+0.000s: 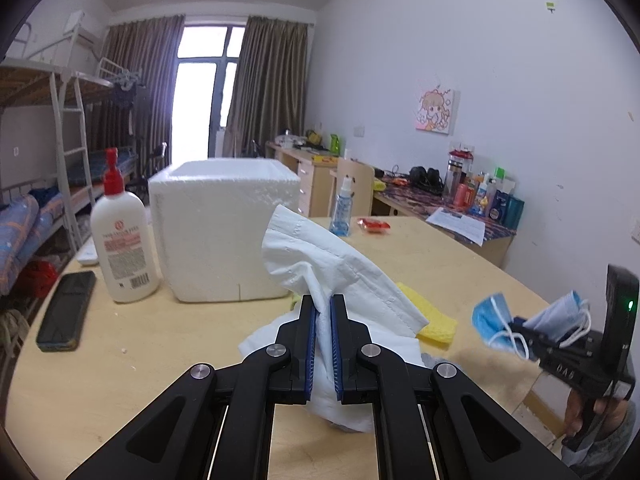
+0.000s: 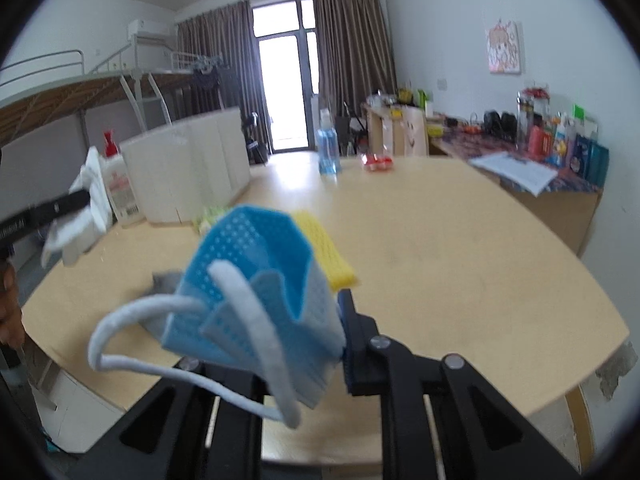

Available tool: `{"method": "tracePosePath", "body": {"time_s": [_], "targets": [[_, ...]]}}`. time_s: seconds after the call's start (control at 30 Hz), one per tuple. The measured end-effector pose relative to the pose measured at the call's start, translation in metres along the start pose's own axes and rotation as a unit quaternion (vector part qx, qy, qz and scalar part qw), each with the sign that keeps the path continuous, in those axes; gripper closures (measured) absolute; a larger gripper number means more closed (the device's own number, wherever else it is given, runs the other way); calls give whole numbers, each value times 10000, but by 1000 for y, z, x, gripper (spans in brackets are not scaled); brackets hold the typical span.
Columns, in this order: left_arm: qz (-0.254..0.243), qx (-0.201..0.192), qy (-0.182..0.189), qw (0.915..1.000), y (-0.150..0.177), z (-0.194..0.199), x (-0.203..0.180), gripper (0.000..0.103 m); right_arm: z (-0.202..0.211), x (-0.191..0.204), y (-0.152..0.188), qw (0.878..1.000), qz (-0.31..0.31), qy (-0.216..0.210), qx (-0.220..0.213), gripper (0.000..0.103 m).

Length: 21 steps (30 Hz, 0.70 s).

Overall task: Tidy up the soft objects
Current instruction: 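Lift the white napkin with the left tool while the right tool lifts the blue mask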

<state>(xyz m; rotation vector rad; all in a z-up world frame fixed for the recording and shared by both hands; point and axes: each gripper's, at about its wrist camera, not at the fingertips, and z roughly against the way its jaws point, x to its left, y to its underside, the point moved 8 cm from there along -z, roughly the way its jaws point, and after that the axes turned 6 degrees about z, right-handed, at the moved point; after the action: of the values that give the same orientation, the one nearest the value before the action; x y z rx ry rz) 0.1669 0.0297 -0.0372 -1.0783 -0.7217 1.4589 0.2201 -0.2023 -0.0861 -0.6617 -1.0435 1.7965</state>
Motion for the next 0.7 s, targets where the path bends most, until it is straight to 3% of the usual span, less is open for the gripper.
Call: {"method": "tracePosePath", "body": {"time_s": [0.33,0.7], "targets": [[-249,-332,-169,9990,-12,21,-5,96,8,24,-39,9986,139,-218,-460,84],[-297,-583,-613,9960,-21,54,22,95,2,63,-54,9949,404,-730,-568,84]]}}
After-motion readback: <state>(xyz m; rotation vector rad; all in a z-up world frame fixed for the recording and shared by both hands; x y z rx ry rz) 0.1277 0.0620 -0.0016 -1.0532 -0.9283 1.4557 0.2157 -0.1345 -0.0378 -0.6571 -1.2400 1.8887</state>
